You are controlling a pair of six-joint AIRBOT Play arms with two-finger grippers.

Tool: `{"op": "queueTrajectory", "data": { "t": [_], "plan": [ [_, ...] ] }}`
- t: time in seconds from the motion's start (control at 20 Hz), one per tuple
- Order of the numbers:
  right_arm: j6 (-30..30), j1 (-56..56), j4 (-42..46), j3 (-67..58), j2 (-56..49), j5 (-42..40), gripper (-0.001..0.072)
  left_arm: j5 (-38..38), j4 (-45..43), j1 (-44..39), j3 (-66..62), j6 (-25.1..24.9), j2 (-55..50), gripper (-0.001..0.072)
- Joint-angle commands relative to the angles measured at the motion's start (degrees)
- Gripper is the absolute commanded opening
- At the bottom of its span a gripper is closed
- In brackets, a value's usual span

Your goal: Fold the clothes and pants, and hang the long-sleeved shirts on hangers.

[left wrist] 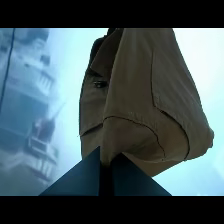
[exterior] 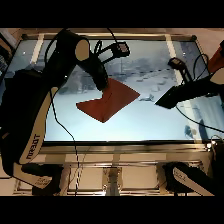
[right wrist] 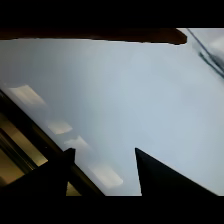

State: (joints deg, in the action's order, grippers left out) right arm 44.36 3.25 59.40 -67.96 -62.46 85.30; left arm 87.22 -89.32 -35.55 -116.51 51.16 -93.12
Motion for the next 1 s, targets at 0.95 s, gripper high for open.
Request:
{"op": "queueTrajectory", "data": {
  "t": [0.95],
  "plan": [
    [-35.1, -28.8, 6.9, 11.3, -9.4, -43.0, 0.0625, 17.1, 0.9, -2.4, 6.8, -6.9, 13.7, 0.0027]
  ]
}}
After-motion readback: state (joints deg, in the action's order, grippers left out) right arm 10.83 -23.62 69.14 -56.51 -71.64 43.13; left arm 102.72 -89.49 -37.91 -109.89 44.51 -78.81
